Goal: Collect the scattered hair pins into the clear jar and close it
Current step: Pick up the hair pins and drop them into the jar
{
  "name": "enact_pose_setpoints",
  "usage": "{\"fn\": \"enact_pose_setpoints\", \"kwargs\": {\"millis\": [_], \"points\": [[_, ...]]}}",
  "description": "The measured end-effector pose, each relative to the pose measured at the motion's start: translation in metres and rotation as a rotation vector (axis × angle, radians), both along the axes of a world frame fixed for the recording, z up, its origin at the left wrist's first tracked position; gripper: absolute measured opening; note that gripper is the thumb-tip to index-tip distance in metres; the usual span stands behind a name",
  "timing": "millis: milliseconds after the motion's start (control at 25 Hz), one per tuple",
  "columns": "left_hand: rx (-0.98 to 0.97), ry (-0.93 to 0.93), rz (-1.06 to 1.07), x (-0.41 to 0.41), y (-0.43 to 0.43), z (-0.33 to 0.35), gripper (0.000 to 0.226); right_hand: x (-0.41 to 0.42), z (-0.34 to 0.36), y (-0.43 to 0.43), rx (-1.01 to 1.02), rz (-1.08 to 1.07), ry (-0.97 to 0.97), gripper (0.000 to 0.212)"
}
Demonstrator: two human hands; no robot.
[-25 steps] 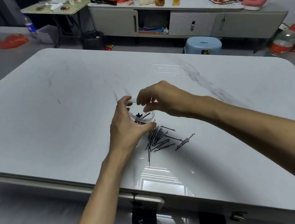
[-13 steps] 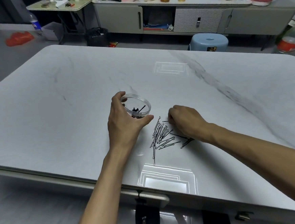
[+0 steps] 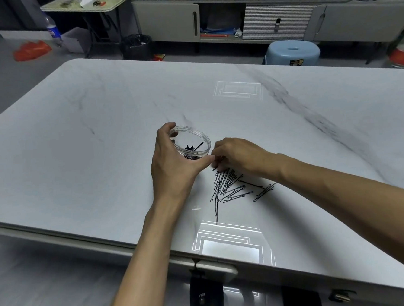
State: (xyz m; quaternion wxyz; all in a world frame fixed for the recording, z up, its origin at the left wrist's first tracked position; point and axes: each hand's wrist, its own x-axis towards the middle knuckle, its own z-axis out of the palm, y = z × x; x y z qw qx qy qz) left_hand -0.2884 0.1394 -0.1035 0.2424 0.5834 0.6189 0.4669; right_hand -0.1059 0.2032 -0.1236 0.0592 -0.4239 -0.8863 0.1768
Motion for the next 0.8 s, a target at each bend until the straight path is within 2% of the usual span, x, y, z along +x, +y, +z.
{"fn": "enact_pose_setpoints", "kwargs": {"millis": [240, 400, 520, 560, 680, 720, 800], "points": [[-0.009, 0.006, 0.000, 0.000, -0.001, 0.000, 0.095, -0.004, 0.003, -0.001, 0.159, 0.132, -0.274, 0.013], [-0.016, -0.002, 0.004, 0.000, -0.001, 0.000, 0.093, 0.011, -0.006, -0.016, 0.282, 0.087, -0.297, 0.019], [-0.015, -0.010, 0.000, 0.001, -0.001, 0.000, 0.093, 0.023, 0.001, -0.018, 0.172, -0.058, -0.111, 0.012], [-0.015, -0.012, -0.002, 0.001, -0.001, 0.000, 0.093, 0.027, 0.008, -0.015, 0.146, -0.130, -0.017, 0.016], [-0.021, -0.014, -0.010, 0.002, -0.002, 0.000, 0.094, 0.029, 0.040, 0.000, 0.248, -0.285, 0.254, 0.027], [-0.024, -0.012, -0.015, 0.003, -0.002, 0.000, 0.094, 0.025, 0.054, 0.002, 0.278, -0.267, 0.298, 0.024], [-0.022, -0.001, -0.024, 0.005, -0.002, 0.000, 0.095, 0.005, 0.078, 0.005, 0.277, -0.136, 0.242, 0.018]]}}
